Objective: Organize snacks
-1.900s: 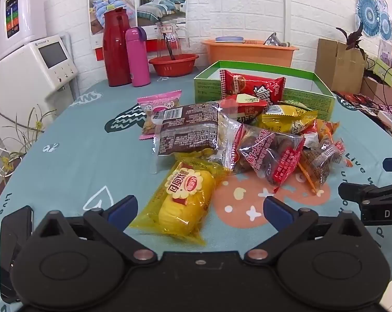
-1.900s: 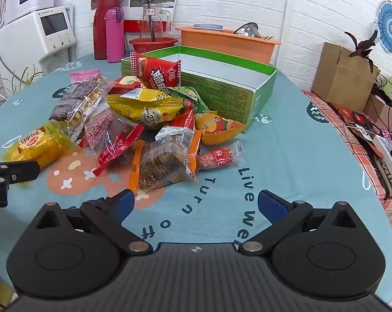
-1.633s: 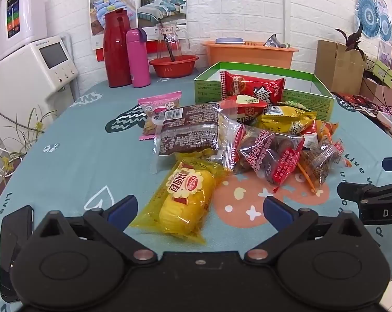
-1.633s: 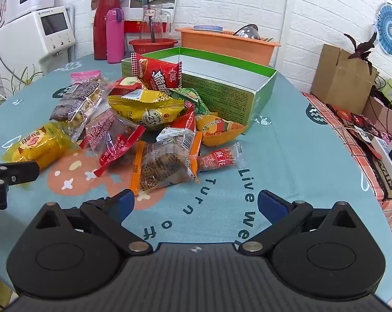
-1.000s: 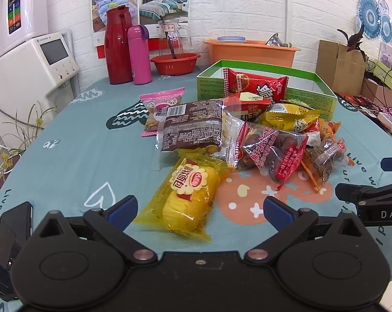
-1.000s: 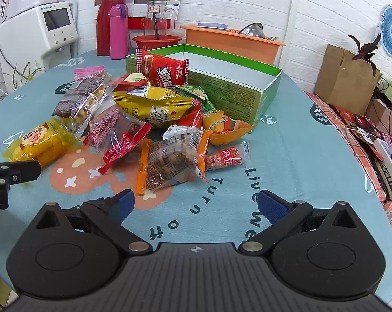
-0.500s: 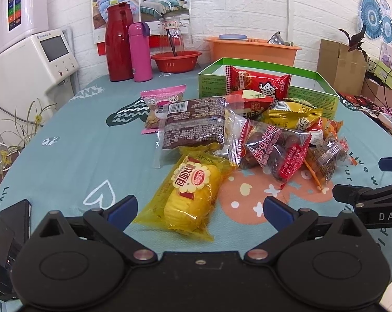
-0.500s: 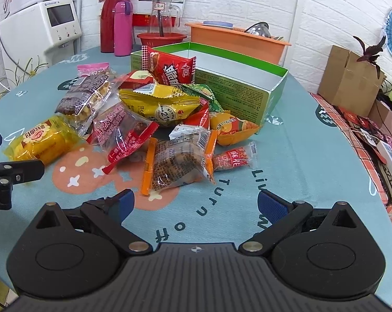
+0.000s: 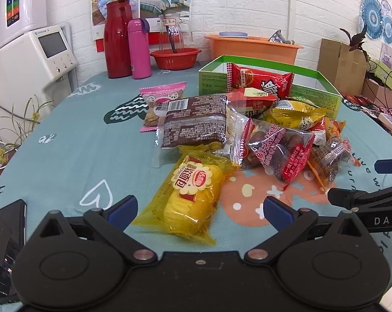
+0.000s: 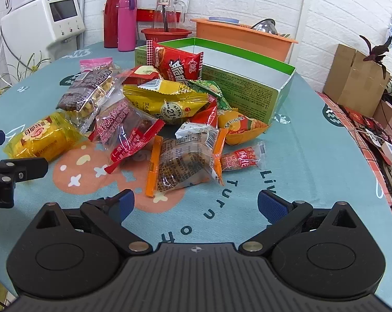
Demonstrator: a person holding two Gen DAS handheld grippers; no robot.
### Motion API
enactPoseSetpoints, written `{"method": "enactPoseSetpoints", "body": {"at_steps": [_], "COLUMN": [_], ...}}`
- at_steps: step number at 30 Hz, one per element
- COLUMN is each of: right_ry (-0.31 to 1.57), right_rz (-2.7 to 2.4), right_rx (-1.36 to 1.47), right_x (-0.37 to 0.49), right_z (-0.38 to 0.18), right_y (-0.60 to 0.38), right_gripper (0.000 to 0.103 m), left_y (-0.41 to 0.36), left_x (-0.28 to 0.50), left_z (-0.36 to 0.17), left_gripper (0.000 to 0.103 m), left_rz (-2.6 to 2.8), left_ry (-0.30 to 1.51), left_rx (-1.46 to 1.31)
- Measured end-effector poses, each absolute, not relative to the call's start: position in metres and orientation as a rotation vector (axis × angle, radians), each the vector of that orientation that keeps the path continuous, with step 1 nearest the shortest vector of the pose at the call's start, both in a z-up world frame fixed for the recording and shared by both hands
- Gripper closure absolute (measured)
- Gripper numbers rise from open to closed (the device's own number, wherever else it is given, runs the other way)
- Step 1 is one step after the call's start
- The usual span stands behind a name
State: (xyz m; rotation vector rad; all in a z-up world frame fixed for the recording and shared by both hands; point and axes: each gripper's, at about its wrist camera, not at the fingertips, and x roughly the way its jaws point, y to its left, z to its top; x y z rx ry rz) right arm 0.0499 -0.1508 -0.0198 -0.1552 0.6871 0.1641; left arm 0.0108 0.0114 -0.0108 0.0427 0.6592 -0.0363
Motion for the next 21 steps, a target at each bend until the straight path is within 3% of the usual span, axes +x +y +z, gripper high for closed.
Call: {"method": "enactPoseSetpoints", "body": {"at_steps": [13,21], "right_ry": [0.697,0.568], "right_rz": [0.194,0.417], "right_rx": [-0.148,-0.025], "right_x": [0.059,0.048], "right_z": [-0.023,-0.016], "right_y": [-0.145,-0.150], "right_gripper": [0.000,0.000], "left_y": [0.021,0.034], "left_x": [0.022,0.028], "left_z": [-0.015,-0.001], "left_gripper": [0.000,0.000], "left_rz": [-0.076,-0.201], "left_ry": [0.692,0.703], "left_rx": [0.012,0.027]}}
